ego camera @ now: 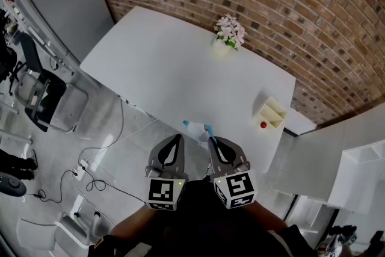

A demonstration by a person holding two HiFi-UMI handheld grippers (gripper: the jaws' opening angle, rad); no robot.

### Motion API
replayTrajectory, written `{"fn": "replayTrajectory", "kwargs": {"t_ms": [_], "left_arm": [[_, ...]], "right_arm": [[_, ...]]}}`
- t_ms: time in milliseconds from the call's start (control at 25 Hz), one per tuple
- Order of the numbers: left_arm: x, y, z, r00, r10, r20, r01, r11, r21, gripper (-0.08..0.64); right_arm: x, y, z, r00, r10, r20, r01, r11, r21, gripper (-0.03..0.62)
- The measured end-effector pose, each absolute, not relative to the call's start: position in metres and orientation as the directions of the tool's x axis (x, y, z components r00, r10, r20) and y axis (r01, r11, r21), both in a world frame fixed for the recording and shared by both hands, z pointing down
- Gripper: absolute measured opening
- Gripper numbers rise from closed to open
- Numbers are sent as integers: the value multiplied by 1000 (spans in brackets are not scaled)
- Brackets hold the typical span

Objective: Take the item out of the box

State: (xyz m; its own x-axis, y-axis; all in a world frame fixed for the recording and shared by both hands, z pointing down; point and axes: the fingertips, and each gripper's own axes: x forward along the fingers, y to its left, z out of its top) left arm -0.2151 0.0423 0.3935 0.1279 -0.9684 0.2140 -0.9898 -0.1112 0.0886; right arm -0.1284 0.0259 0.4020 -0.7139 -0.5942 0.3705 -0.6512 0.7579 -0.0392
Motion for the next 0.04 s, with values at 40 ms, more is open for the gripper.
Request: {"fn": "replayTrajectory", "kwargs": {"t_ms": [40], "left_arm": [[-215, 43, 394, 129, -968, 214, -990, -112, 89, 5]], "right_arm": [[-128, 27, 402, -713, -594, 371, -652, 757, -39, 0]]}}
